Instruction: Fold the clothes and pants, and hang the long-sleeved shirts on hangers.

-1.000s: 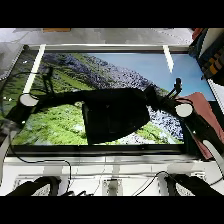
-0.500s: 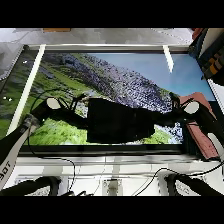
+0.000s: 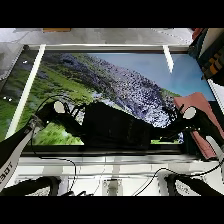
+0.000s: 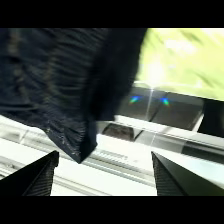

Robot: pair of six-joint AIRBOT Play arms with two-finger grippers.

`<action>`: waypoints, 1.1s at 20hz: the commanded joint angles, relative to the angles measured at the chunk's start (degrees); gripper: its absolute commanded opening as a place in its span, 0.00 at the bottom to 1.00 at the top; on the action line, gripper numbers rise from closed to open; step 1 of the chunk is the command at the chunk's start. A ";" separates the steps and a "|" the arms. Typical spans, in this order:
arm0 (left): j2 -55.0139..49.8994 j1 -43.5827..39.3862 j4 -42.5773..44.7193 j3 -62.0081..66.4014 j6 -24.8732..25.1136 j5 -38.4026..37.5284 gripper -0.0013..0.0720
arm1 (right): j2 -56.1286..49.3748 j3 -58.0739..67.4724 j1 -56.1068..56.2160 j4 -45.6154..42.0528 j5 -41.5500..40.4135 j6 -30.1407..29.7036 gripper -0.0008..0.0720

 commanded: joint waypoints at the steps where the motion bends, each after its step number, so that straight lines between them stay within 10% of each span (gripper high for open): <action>1: -0.04 -0.04 0.39 -0.02 -0.52 0.48 0.95 | 0.02 0.85 -0.02 0.17 -5.64 -2.43 0.89; 8: 0.04 1.51 0.79 3.91 -0.50 3.19 0.95 | -0.09 16.22 -10.54 -3.10 -9.90 -1.99 0.89; 15: 1.77 3.39 0.22 14.80 -0.55 2.97 0.95 | -8.63 10.88 -22.18 11.63 4.70 -20.35 0.79; 22: 1.81 3.39 0.09 14.80 -0.57 1.68 0.92 | -9.46 0.13 -8.81 16.68 -9.03 -30.40 0.95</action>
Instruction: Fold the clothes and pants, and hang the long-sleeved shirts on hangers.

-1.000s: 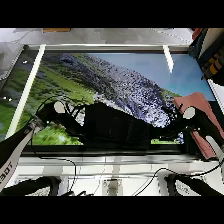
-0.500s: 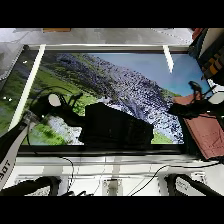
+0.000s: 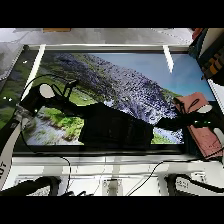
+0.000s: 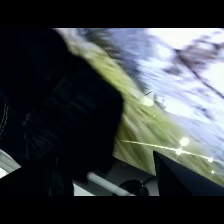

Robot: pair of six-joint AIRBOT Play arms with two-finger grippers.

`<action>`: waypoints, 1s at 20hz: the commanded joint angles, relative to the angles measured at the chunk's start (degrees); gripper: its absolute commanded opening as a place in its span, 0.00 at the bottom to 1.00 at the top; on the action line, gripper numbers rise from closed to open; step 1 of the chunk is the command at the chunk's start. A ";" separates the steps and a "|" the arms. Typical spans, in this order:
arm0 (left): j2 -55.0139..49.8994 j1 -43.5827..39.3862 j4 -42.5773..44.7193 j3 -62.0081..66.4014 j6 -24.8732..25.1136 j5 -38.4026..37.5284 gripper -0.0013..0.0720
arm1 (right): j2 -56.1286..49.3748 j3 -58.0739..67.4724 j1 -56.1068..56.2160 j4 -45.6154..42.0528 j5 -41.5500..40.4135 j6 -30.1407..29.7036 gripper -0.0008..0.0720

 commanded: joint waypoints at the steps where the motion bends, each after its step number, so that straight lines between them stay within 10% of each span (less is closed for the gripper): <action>1: 0.09 0.07 -0.15 0.33 -0.02 -1.62 0.92 | -0.33 -2.80 6.93 2.40 -3.52 -4.63 0.95; 10: 0.09 0.07 -0.15 0.33 0.00 -1.97 0.92 | -1.09 -2.80 11.69 -5.40 -11.65 7.41 0.94; 15: 0.02 0.07 -0.13 0.33 0.00 -1.95 0.92 | -7.06 -2.82 13.07 6.91 -0.81 2.45 0.94; 20: 0.04 0.07 -0.11 0.35 0.00 -1.36 0.92 | -11.04 -2.80 20.90 20.94 -7.06 -2.16 0.94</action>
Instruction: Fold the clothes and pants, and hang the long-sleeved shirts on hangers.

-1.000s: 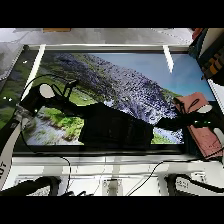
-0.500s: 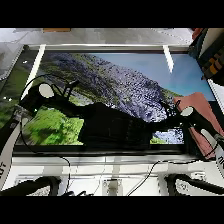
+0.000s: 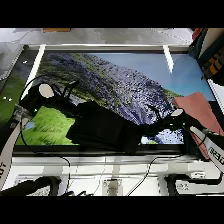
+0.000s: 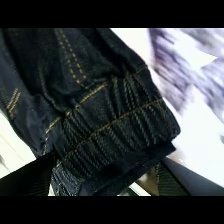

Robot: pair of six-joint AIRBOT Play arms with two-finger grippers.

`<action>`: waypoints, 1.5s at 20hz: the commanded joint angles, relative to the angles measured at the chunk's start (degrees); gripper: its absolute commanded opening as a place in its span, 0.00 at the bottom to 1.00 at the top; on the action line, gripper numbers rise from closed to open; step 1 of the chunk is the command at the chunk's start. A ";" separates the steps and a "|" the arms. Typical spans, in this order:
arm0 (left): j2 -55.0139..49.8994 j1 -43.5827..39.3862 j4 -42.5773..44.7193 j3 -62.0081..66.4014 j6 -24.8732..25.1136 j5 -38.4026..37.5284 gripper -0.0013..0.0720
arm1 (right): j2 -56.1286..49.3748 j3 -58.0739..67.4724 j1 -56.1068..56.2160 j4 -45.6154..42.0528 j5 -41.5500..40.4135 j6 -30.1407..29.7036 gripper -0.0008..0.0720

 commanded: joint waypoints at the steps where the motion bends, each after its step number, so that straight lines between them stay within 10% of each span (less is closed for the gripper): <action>1: 0.00 0.22 0.07 0.09 0.02 1.62 0.92 | -1.92 0.04 5.99 9.68 -5.70 -2.38 0.94; 11: 0.00 0.81 0.26 0.09 0.04 6.32 0.92 | -1.81 8.00 19.39 4.57 -15.87 8.39 0.91; 16: 0.00 0.79 0.26 0.11 0.04 7.06 0.92 | -1.79 8.22 27.78 8.79 -34.71 10.10 0.06; 25: 8.22 6.19 0.24 3.67 0.07 12.26 0.92 | 5.86 23.93 13.99 2.38 -34.18 10.58 0.06; 30: 16.96 7.02 0.24 3.67 0.07 16.72 0.92 | 14.53 32.74 -5.07 -7.78 -30.80 21.33 0.06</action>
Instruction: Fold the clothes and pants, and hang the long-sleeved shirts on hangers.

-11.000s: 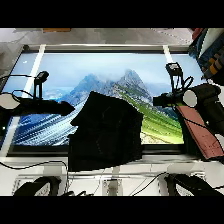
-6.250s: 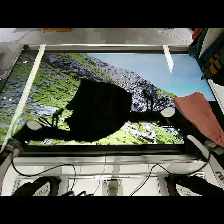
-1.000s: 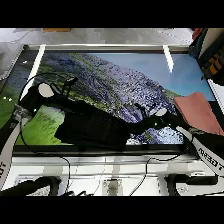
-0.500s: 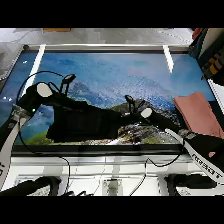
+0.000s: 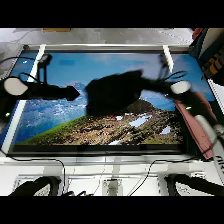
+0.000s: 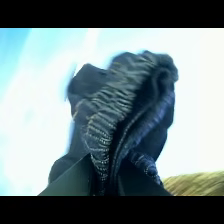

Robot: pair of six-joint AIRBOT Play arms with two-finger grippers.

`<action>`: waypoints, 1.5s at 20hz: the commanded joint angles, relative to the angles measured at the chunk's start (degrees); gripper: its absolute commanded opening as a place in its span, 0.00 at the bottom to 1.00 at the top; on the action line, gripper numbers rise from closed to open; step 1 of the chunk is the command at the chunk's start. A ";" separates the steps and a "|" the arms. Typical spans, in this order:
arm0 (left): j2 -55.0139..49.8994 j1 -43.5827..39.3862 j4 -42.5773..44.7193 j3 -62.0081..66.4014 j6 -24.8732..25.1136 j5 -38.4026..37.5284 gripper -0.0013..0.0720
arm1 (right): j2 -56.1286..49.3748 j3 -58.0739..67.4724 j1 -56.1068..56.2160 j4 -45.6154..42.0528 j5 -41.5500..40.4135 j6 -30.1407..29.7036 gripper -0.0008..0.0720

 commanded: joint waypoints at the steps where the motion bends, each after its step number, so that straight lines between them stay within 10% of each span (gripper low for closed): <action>1: 5.92 0.61 0.02 0.20 0.04 3.52 0.92 | 5.77 5.86 -14.03 -8.74 2.67 8.17 0.06; 12: 10.64 0.63 0.04 0.20 0.04 6.08 0.92 | 11.15 6.84 -54.55 -42.77 44.61 33.83 0.06; 20: 10.62 0.61 0.02 0.20 0.04 6.56 0.92 | 9.35 6.40 -57.02 -61.66 59.21 26.40 0.09; 23: 10.62 0.61 0.00 0.17 0.02 6.51 0.92 | 9.38 6.32 -57.00 -58.55 56.37 26.45 0.97; 26: 10.62 0.61 0.00 0.17 0.02 6.51 0.92 | 9.38 6.29 -56.98 -52.54 54.55 26.45 0.93; 29: 10.62 0.61 0.00 0.13 0.02 6.49 0.92 | 9.55 6.21 -55.65 -40.57 52.87 26.38 0.13; 30: 10.62 0.61 0.00 0.15 0.02 6.49 0.92 | 9.81 6.21 -53.44 -38.23 52.74 26.05 0.06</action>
